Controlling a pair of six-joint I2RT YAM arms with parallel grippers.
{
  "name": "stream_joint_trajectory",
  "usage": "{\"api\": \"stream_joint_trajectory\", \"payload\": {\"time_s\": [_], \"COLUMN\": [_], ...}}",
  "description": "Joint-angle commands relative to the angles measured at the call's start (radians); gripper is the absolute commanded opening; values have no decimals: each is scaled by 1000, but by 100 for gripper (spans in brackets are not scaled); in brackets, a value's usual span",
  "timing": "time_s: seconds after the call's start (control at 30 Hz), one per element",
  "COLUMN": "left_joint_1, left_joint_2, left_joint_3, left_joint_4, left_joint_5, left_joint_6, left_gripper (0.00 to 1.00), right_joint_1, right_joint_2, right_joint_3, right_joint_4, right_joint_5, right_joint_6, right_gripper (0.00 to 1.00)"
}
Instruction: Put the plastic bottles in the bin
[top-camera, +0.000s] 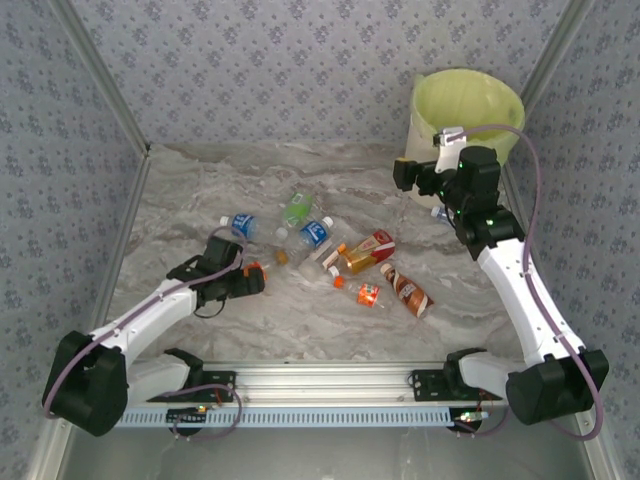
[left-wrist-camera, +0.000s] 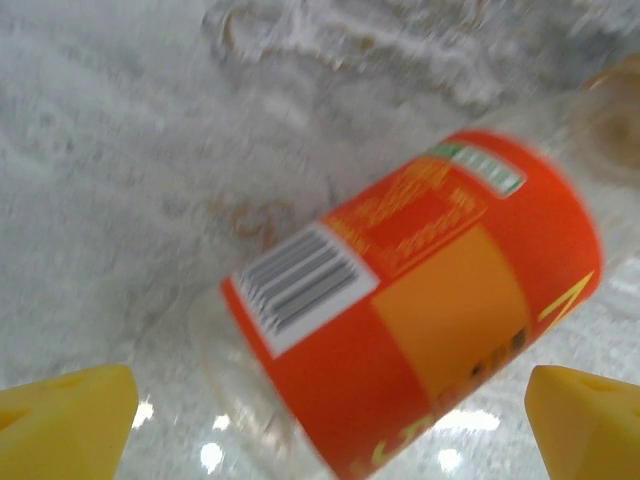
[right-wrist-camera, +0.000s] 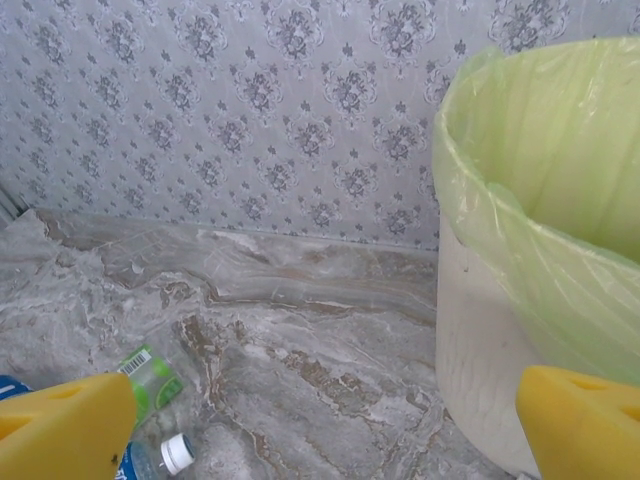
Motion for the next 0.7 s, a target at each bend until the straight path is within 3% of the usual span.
{"api": "stream_joint_trajectory", "payload": {"time_s": [0.0,0.1,0.3,0.47,0.67], "left_joint_1": [-3,0,-2,-20,-98], "left_joint_2": [19,57,116,52,55], "left_joint_3": [-17,-5,1,-33,-32], "left_joint_4": [168,171,224,216,189], "left_joint_5": [-39,-87,70,160,161], "left_joint_6": [76,105,139,142,144], "left_gripper": [99,99,100,99,99], "right_joint_1": [9,9,10,10,10], "right_joint_2": [-17,-19,-18,-16,5], "right_joint_3": [-13,-16,-16,-21,-17], "right_joint_4": [20,13,2,-11,-2], "right_joint_5": [9,20,33,41,39], "right_joint_6": [23,23,24,26,46], "right_gripper": [100,100,100,100,100]}}
